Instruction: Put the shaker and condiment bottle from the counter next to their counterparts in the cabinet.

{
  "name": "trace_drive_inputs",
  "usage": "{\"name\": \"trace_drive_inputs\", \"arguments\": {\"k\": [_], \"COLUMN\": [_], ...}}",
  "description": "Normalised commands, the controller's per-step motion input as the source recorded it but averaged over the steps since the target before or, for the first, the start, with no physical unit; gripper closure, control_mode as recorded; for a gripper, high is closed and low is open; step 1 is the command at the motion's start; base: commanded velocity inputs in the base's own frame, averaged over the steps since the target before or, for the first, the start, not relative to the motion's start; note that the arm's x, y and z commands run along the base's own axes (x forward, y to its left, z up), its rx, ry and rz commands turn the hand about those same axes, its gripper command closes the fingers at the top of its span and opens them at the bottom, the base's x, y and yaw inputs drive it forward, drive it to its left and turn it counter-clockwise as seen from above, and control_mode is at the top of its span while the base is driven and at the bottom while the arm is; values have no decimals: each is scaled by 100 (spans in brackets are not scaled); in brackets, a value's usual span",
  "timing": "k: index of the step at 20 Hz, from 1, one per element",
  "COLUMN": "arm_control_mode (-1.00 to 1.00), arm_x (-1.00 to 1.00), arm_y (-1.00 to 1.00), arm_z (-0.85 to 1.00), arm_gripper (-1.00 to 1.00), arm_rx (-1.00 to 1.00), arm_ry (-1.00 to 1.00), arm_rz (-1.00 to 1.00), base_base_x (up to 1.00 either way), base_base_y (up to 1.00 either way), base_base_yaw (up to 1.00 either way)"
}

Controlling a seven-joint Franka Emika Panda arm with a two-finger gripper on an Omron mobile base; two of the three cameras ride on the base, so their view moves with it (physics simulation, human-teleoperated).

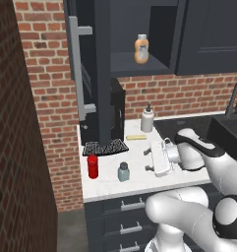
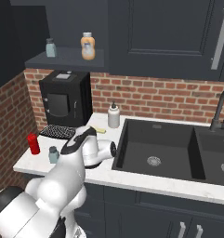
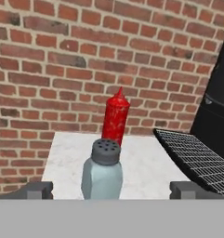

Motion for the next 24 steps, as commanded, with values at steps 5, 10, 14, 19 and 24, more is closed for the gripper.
{"name": "trace_drive_inputs", "arguments": {"k": [5, 10, 14, 19, 24], "arm_control_mode": [-100, -100, -100, -100, -100], "arm_x": [-13, -28, 0, 0, 0], "arm_y": [0, 12, 24, 12, 3], "arm_z": [-18, -28, -2, -9, -26], "arm_gripper": [-100, -100, -100, -100, -100], "arm_rx": [-9, -4, 0, 0, 0], "arm_ry": [7, -6, -2, 0, 0], "arm_rz": [15, 3, 0, 0, 0], "base_base_x": [0, 0, 0, 0, 0], "base_base_y": [0, 0, 0, 0, 0], "base_base_yaw": [0, 0, 0, 0, 0]}}
